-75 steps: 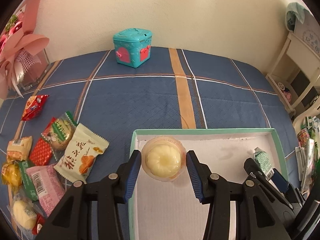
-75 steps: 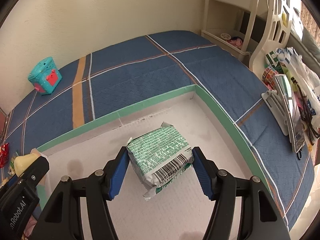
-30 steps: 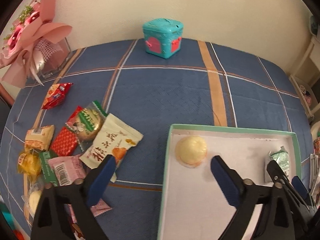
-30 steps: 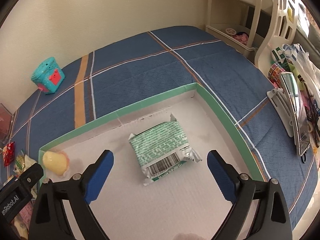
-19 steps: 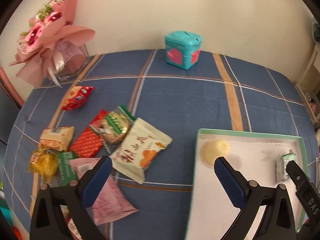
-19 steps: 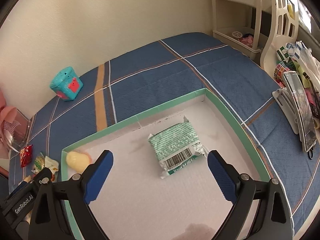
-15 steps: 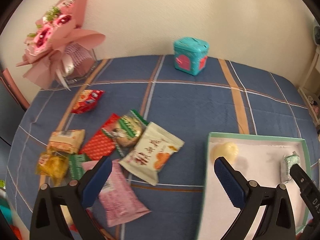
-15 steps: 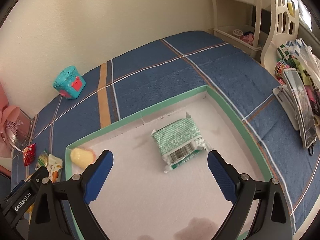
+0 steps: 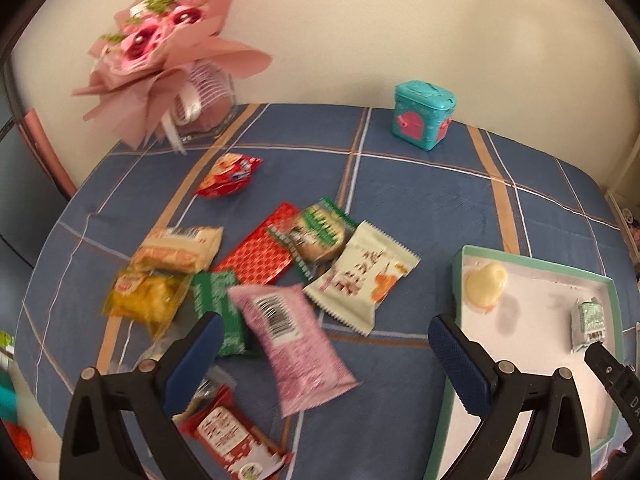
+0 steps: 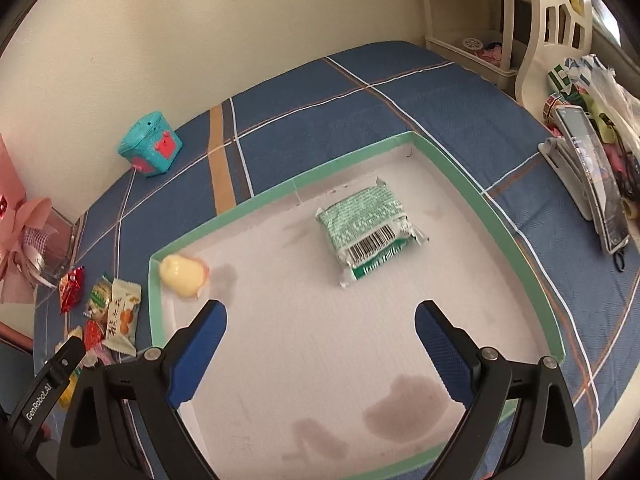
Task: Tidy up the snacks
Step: 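Move both tools back toward the snack pile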
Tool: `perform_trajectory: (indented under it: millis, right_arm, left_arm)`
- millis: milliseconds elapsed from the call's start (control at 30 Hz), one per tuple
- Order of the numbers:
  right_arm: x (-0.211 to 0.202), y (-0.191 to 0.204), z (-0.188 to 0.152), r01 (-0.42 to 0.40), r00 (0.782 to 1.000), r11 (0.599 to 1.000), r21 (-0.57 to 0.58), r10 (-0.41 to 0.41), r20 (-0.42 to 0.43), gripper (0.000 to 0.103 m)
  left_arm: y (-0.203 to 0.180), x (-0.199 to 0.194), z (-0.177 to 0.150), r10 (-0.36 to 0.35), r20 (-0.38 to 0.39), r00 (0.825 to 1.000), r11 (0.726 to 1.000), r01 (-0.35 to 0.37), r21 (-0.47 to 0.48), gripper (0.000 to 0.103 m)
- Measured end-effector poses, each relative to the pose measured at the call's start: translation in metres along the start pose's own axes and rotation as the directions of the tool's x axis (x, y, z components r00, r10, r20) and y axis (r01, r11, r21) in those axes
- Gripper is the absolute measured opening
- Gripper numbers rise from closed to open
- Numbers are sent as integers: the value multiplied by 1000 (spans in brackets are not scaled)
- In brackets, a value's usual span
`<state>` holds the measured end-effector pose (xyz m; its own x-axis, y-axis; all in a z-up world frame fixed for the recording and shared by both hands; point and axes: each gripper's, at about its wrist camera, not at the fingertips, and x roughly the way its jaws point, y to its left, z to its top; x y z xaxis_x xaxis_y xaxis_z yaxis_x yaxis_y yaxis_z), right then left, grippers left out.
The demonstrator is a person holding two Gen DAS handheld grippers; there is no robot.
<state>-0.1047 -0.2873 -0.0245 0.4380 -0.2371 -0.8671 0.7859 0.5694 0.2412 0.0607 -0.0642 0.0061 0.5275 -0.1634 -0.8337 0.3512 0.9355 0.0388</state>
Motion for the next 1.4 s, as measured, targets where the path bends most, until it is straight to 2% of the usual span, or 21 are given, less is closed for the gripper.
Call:
perform_trajectory:
  millis: [200, 433, 900, 1233, 1400]
  right_arm:
    - [-11, 10, -16, -7, 1000, 1000, -30, 6, -23, 95]
    - [-23, 24, -39, -6, 999, 995, -96, 2, -50, 95]
    - [-34, 66, -69, -62, 995, 966, -252, 40, -92, 95]
    - [-23, 110, -85, -119, 986, 935, -333, 74, -147, 95]
    - [-14, 141, -98, -191, 971, 908, -372, 121, -205, 95]
  left_arm:
    - [18, -11, -15, 20, -30, 999, 1000, -21, -14, 103]
    - [37, -8, -37, -6, -140, 990, 999, -1, -50, 103]
    - [81, -19, -45, 1, -167, 986, 990, -25, -141, 102]
    - [146, -6, -45, 6, -205, 979, 955, -66, -291, 101]
    - [172, 2, -48, 11, -225, 974, 935, -90, -342, 101]
